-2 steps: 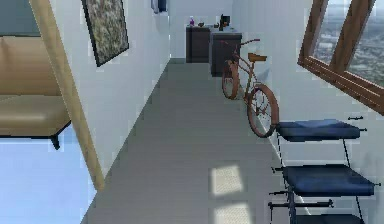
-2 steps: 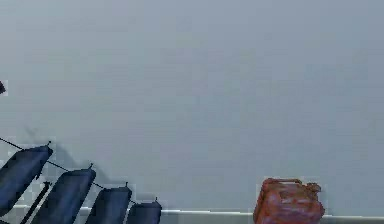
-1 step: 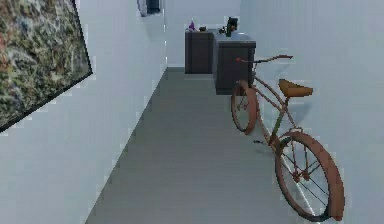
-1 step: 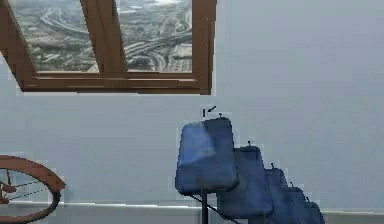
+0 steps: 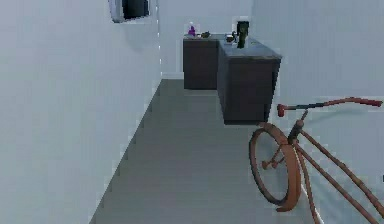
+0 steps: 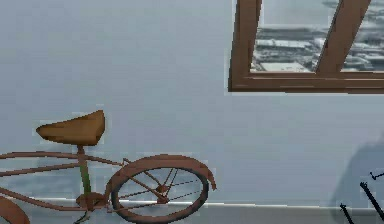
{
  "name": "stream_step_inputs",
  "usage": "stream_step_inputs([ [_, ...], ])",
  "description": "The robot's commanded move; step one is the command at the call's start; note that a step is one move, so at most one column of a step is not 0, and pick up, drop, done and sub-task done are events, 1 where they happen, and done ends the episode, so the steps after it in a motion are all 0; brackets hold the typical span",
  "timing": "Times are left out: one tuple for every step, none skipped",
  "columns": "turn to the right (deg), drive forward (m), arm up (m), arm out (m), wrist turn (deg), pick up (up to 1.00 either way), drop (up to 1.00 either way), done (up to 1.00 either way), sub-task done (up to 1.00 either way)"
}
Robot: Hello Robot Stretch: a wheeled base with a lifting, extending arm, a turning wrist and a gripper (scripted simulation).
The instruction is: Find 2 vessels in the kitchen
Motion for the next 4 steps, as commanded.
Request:
stream_step_inputs([
  [-6.0, 0.00, 0.00, 0.00, 0.0, 0.00, 0.00, 0.00, 0.00],
  [0.0, 0.55, 0.00, 0.00, 0.0, 0.00, 0.00, 0.00, 0.00],
  [15.0, 0.00, 0.00, 0.00, 0.0, 0.00, 0.00, 0.00, 0.00],
  [0.0, 1.00, 0.00, 0.00, 0.0, 0.00, 0.00, 0.00, 0.00],
])
